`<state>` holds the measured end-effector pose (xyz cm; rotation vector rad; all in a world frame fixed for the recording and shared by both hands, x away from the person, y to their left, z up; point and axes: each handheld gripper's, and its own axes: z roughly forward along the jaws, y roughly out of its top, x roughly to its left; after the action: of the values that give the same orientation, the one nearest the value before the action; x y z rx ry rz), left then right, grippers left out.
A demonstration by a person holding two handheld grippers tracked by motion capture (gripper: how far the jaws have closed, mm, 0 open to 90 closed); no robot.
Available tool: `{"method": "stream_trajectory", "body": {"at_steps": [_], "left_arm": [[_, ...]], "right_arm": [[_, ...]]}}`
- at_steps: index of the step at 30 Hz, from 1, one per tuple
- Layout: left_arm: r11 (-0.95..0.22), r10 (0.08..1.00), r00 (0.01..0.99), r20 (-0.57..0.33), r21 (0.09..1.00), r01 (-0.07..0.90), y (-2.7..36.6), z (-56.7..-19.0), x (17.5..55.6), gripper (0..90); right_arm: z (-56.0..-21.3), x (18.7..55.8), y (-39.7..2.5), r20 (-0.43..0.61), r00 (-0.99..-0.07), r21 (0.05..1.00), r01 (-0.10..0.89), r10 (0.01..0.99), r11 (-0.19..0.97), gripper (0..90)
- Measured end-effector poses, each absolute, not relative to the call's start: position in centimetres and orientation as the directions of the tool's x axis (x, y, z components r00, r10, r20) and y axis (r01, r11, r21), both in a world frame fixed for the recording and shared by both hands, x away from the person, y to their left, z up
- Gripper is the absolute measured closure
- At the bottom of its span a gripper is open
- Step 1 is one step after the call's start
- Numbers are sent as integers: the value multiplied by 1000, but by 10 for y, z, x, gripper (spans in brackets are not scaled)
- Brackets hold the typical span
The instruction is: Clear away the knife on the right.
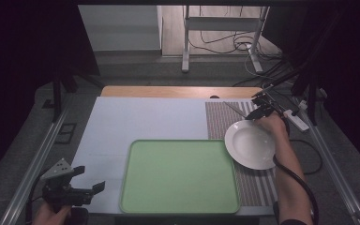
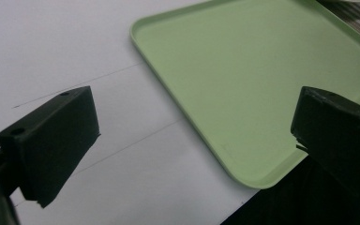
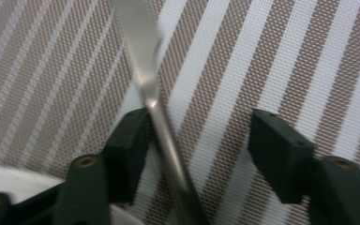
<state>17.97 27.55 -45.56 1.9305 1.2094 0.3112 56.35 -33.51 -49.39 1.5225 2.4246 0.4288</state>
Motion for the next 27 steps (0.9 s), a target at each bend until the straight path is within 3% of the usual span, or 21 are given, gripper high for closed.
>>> {"method": "stream_trajectory", "body": {"at_steps": [4,5,14,27], "left_arm": [[-205,836,509,-204,745,635,276,-456,180,11],[-205,836,509,-204,745,635,276,-456,180,11],[-206,837,509,-202,746,634,275,-455,180,11],[-205,837,508,-201,746,633,275,-455,180,11]], "right_arm": [[-491,561,-337,-46,-479,348,815,877,464,784],[-490,560,-338,-47,-490,345,810,870,475,797],[-488,560,-340,-69,-505,340,799,861,496,807],[-470,554,-366,-65,-452,403,804,889,438,808]]}}
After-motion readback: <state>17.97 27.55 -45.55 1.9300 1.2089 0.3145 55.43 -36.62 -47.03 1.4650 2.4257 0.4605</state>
